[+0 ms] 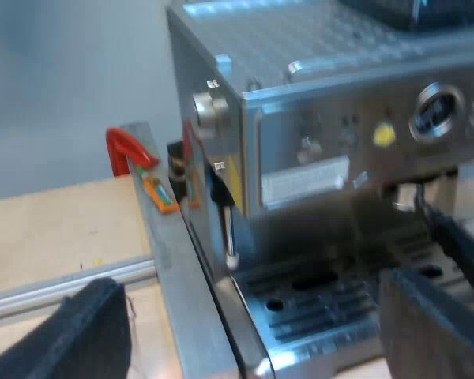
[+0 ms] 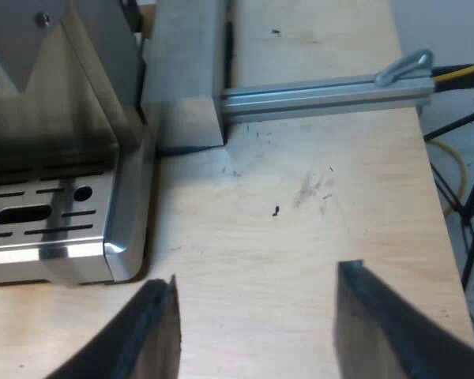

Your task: Pour the beans into the coffee machine

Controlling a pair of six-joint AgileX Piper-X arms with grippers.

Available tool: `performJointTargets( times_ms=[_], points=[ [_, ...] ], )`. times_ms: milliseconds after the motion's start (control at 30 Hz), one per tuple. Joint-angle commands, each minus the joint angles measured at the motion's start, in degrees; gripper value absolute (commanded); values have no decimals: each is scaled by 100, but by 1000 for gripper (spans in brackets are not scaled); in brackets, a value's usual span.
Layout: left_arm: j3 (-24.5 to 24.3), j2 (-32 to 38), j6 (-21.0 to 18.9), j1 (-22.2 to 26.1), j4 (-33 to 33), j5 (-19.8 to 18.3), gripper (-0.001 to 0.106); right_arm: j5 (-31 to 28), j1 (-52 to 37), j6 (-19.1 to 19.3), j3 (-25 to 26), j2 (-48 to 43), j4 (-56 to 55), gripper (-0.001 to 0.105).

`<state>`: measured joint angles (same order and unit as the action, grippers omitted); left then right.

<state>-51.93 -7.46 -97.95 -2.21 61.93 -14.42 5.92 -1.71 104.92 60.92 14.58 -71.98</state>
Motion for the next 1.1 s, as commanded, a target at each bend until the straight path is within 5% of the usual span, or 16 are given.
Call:
performJointTargets(
  times_ms=[33,300,567,733,833,1000,1033,1100],
  points=[
    [-25,345,55,-124,448,90,67,25,1,-76,26,-463,-21,44],
    [-25,1464,55,-124,1189,86,67,11,1,-75,-241,-1753,-18,44],
    [-238,1637,237,-77,1910,258,67,-46,-11,-72,-487,-1779,-453,44],
    [-94,1637,173,-77,1534,593,67,-46,-11,-106,-636,-1779,-272,44],
    [392,1624,49,-77,650,1028,67,-46,-11,-276,-1124,-1779,796,44],
    [1076,1625,8,-77,-240,1077,67,-46,-11,-276,-1268,-1764,1064,44],
    [1251,1612,8,-77,-418,1077,67,-5,-11,-276,-2094,-1764,1900,44],
    [1503,1612,8,-77,-657,1077,67,55,-11,-276,-2309,-1764,1954,44]
  ],
)
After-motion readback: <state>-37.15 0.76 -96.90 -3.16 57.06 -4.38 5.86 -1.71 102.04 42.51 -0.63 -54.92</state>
